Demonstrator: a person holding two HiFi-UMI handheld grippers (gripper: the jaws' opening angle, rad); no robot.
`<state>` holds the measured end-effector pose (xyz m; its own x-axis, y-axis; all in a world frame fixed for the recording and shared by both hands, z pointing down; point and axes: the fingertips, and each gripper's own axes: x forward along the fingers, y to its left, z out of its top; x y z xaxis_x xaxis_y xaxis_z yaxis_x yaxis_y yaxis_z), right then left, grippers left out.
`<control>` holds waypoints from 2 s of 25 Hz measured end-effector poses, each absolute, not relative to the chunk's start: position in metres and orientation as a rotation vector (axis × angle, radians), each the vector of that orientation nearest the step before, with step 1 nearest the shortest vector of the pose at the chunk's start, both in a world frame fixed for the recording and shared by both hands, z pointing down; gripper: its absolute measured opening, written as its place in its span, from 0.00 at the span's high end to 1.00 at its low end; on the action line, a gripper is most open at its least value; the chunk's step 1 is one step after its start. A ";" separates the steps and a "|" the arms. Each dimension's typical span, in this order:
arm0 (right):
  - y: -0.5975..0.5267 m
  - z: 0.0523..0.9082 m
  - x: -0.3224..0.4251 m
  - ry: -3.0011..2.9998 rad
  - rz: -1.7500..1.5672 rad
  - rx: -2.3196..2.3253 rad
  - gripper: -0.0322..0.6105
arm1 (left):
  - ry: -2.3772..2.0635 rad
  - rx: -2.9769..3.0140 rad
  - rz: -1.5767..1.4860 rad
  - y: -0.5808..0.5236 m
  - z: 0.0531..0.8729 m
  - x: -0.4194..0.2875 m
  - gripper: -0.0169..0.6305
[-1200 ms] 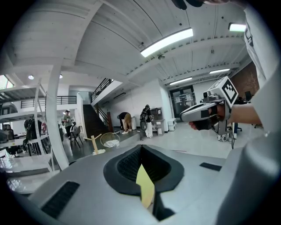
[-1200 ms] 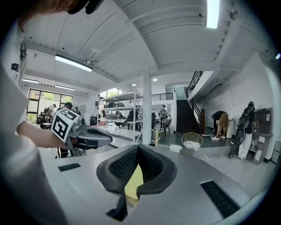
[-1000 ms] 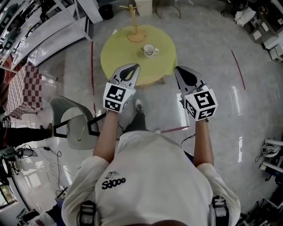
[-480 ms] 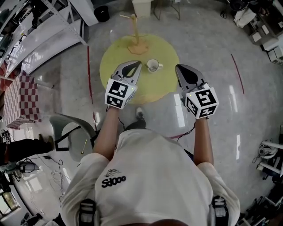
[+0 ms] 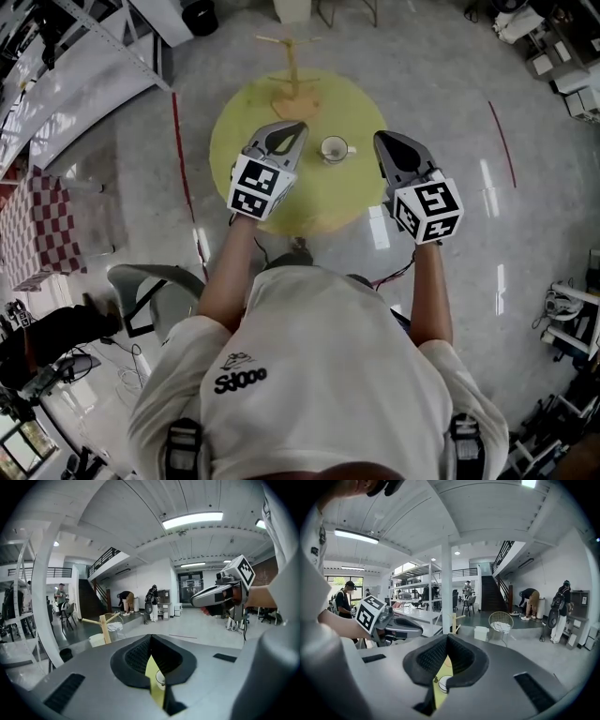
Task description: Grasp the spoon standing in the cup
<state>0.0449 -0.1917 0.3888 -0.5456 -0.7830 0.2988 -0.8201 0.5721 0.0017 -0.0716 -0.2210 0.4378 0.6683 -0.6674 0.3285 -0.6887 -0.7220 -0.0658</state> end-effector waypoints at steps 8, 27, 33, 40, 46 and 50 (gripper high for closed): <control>-0.224 0.411 0.056 -2.464 0.243 1.375 0.93 | -1.073 2.696 0.490 -0.249 0.475 -0.062 0.93; -0.265 0.490 0.069 -2.526 0.385 0.978 0.92 | -1.171 2.284 0.705 -0.240 0.592 -0.044 0.82; -0.263 0.512 0.074 -2.508 0.416 0.905 0.93 | -1.204 2.101 0.591 -0.235 0.625 -0.042 0.82; -0.252 0.529 0.082 -2.483 0.432 0.861 0.93 | -1.252 1.930 0.493 -0.228 0.654 -0.038 0.77; -0.243 0.534 0.087 -2.465 0.446 0.864 0.92 | -1.270 1.869 0.462 -0.231 0.670 -0.033 0.76; -0.239 0.538 0.093 -2.455 0.457 0.872 0.92 | -1.273 1.864 0.483 -0.234 0.676 -0.028 0.81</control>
